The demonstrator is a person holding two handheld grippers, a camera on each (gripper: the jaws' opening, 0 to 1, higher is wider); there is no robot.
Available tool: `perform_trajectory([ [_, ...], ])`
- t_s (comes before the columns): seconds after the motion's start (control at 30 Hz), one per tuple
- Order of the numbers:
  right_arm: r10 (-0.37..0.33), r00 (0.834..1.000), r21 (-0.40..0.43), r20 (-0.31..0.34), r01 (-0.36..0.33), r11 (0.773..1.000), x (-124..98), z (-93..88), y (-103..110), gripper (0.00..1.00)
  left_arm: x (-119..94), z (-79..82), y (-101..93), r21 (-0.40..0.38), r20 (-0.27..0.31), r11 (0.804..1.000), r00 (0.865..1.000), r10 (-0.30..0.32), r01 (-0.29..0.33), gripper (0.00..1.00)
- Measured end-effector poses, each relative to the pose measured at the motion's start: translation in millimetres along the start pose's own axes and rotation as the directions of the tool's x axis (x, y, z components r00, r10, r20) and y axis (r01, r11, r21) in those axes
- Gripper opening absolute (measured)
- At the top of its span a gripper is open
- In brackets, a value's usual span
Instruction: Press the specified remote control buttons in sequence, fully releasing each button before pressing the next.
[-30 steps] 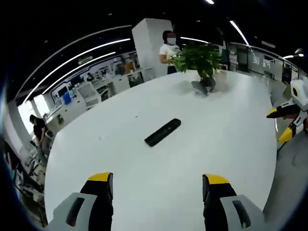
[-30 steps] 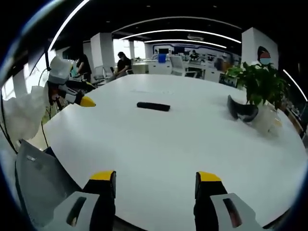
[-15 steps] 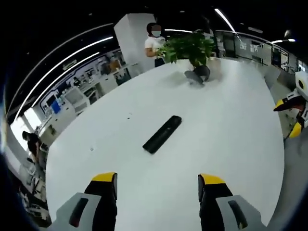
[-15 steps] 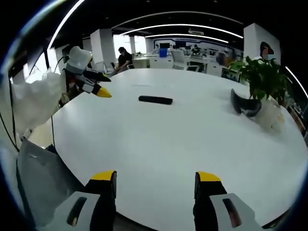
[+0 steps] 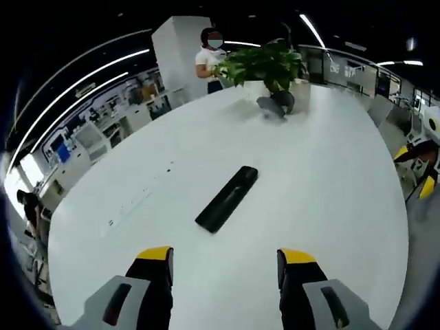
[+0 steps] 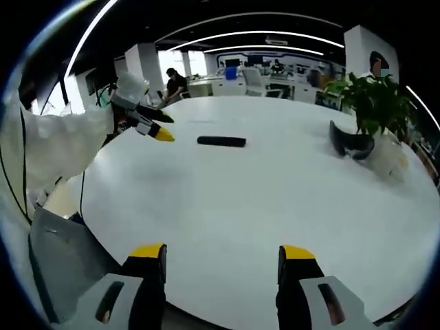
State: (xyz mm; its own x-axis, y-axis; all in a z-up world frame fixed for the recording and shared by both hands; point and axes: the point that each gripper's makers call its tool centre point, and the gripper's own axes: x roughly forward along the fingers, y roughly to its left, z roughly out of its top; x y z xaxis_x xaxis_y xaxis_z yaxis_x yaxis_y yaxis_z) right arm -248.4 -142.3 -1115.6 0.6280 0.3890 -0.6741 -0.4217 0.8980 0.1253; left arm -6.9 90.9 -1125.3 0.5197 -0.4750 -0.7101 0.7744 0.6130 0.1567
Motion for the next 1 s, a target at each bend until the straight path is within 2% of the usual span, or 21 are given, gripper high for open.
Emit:
perform_trajectory([
  [0.07, 0.001, 1.000, 0.013, 0.002, -0.001, 1.000, 0, 0.9, -2, 0.64, 7, 1.2, 3.8, 0.019, -0.015, 1.000, 1.000, -0.001, 0.001, 0.62],
  [0.17, 0.000, 1.000, 0.029, 0.003, 0.000, 1.000, 1, 2.9, -5, 0.63, 17, 9.5, 6.5, 0.061, -0.005, 0.998, 1.000, -0.009, 0.010, 0.59],
  [0.4, 0.001, 1.000, 0.051, 0.009, -0.001, 0.999, 1, 8.4, -7, 0.63, 44, 27.9, 11.3, 0.109, -0.022, 0.992, 0.998, -0.059, 0.061, 0.54],
  [0.57, 0.006, 1.000, 0.044, 0.001, -0.006, 0.999, 2, 10.5, -6, 0.63, 66, 32.5, 10.3, 0.159, -0.053, 0.982, 0.994, -0.091, 0.099, 0.52],
  [0.6, 0.005, 1.000, 0.041, -0.001, -0.005, 0.999, 2, 11.3, -7, 0.63, 71, 31.0, 5.7, 0.166, -0.068, 0.975, 0.988, -0.135, 0.145, 0.51],
  [0.63, 0.004, 1.000, 0.041, -0.004, -0.004, 0.999, 3, 11.6, -8, 0.63, 75, 29.0, 4.6, 0.158, -0.084, 0.974, 0.985, -0.148, 0.160, 0.52],
  [0.73, 0.008, 1.000, 0.051, 0.000, -0.008, 0.999, 4, 15.9, -10, 0.63, 86, 25.1, 6.2, 0.194, -0.124, 0.964, 0.980, -0.158, 0.181, 0.51],
  [0.87, 0.013, 1.000, 0.045, 0.002, -0.013, 0.999, 5, 22.1, -12, 0.62, 97, 23.6, 7.9, 0.177, -0.157, 0.960, 0.969, -0.189, 0.216, 0.53],
  [0.97, 0.018, 1.000, 0.048, 0.004, -0.019, 0.999, 6, 24.5, -12, 0.62, 103, 21.2, 8.9, 0.156, -0.193, 0.957, 0.957, -0.215, 0.246, 0.53],
  [1.0, 0.022, 1.000, 0.051, 0.004, -0.023, 0.998, 6, 25.1, -11, 0.62, 104, 18.7, 8.3, 0.160, -0.218, 0.952, 0.949, -0.225, 0.263, 0.53],
])
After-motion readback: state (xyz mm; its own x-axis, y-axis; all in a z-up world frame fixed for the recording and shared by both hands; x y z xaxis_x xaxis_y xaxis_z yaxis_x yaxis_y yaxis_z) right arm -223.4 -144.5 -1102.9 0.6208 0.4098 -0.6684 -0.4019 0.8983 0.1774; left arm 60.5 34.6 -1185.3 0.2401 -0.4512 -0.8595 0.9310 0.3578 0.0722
